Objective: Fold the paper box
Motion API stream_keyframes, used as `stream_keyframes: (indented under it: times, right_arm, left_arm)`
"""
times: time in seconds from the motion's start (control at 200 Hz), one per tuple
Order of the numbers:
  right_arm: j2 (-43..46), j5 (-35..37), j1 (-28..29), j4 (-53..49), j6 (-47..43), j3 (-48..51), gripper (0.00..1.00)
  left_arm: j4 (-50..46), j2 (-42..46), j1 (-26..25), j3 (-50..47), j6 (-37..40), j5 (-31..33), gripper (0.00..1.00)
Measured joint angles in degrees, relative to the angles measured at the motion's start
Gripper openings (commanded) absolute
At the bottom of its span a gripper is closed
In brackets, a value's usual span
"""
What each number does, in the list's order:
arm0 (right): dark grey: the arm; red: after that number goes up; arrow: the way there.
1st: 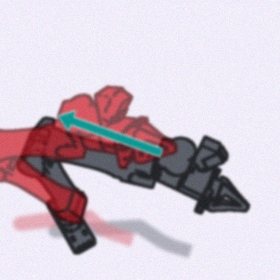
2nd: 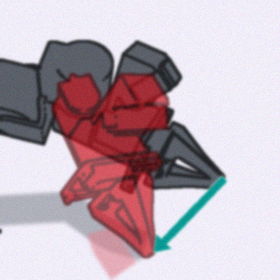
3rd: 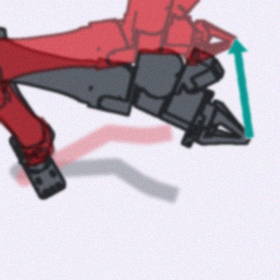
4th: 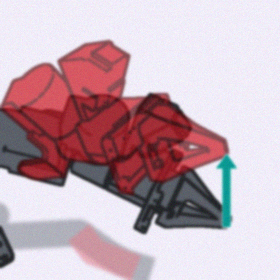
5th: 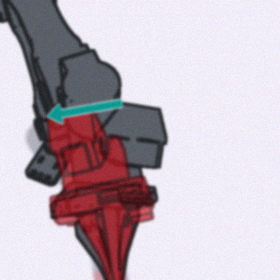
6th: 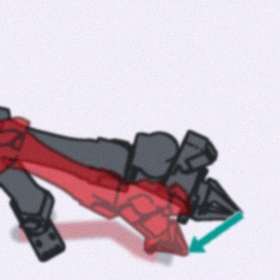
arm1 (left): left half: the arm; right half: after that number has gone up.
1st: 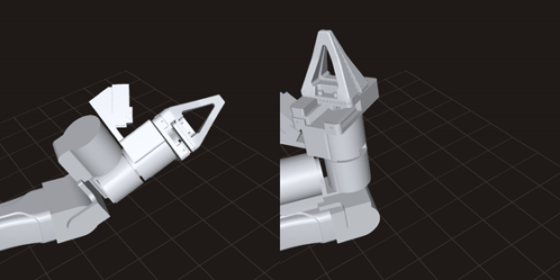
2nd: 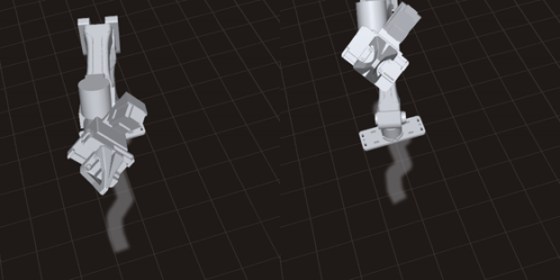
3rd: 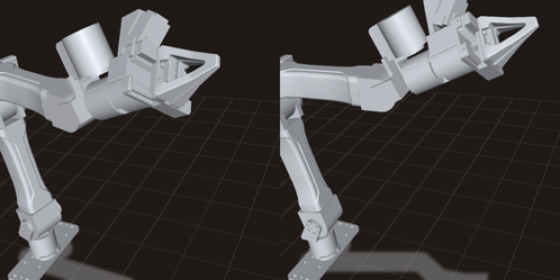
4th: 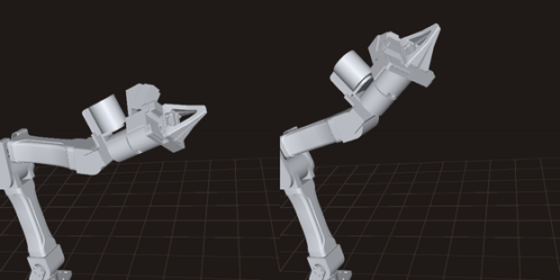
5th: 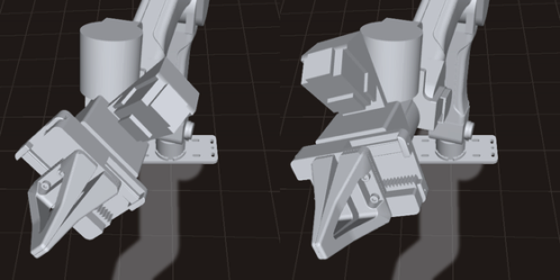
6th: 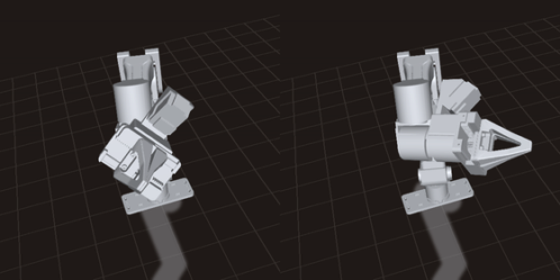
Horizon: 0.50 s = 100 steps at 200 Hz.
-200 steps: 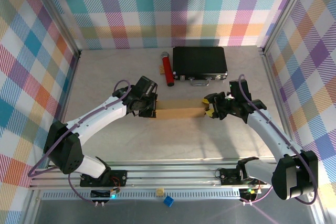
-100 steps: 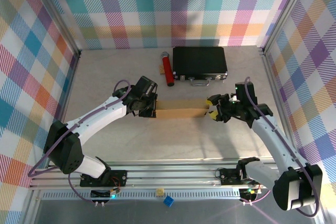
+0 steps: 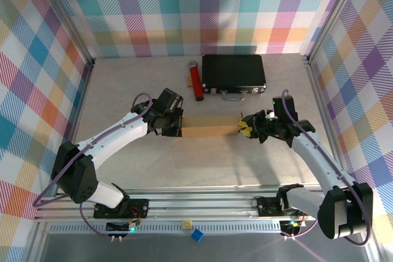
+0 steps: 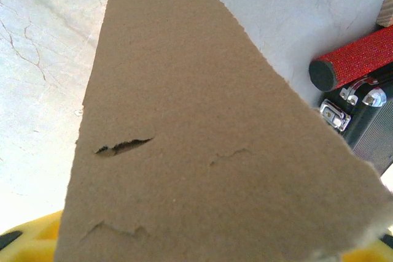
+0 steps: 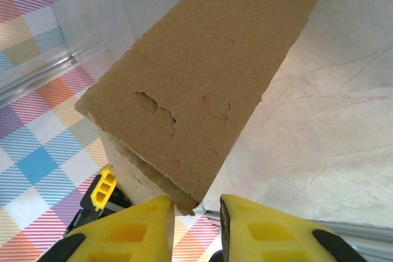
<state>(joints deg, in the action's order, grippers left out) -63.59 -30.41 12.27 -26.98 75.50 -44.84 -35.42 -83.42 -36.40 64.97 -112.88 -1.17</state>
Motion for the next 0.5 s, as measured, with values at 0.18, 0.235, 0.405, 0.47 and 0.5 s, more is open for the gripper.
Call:
stream_keyframes:
  times: [0.18,0.235,0.405,0.47,0.5]
  right_arm:
    - [-1.38,-0.31,-0.02,-0.04,-1.07,-0.48,0.36]
    - [-2.19,-0.11,0.00,-0.96,-1.60,-1.29,0.40]
    - [-3.87,0.22,0.00,-5.20,-4.72,-5.51,0.52]
    - [-3.72,0.20,0.00,-6.43,-5.75,-7.39,0.56]
    - [-3.58,0.20,0.00,-6.88,-6.14,-8.33,0.57]
  left_arm:
    - [1.46,0.00,0.81,-0.42,0.02,0.39,0.56]
    - [3.56,0.00,1.27,-1.38,0.04,0.42,0.55]
    - [11.93,0.72,1.84,-6.08,0.70,1.27,0.54]
    - [13.49,1.53,1.84,-7.41,1.92,1.66,0.56]
    - [14.05,1.97,1.84,-8.04,2.84,1.90,0.57]
